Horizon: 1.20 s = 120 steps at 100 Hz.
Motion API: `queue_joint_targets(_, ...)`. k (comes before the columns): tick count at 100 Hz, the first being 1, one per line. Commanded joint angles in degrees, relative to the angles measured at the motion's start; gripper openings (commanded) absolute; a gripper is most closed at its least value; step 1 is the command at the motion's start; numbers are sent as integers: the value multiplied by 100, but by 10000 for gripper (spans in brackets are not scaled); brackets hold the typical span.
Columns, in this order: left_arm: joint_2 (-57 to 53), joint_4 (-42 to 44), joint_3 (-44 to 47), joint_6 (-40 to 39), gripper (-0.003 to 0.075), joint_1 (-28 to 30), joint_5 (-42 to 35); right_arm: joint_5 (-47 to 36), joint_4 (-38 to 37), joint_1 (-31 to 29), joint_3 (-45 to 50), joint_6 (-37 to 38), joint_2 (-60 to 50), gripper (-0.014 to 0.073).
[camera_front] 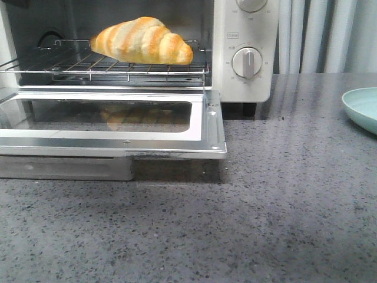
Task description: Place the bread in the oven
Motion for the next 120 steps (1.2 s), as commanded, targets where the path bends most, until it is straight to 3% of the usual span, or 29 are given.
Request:
queue_joint_targets(1,-158,-227,63,-254,-21,141,-532,373,-304,20,-192,66,-400,309)
queue_joint_targets(33,-158,455,851,-313,-21,475,-1608,373,-304,20,-192,66,-805,309)
queue_joint_targets(53,-158,898,1111,-313,-21,475,-2306,373,-267,-315,-48,404,-1042,309)
queue_joint_targets(91,-158,886,1125,-313,-21,475,-2329,373,-257,-1418,1065,642,-1607,309)
queue_joint_targets(120,-158,886,1125,-313,-21,475,-2329,205,-257,-1564,1148,651,-1653,309)
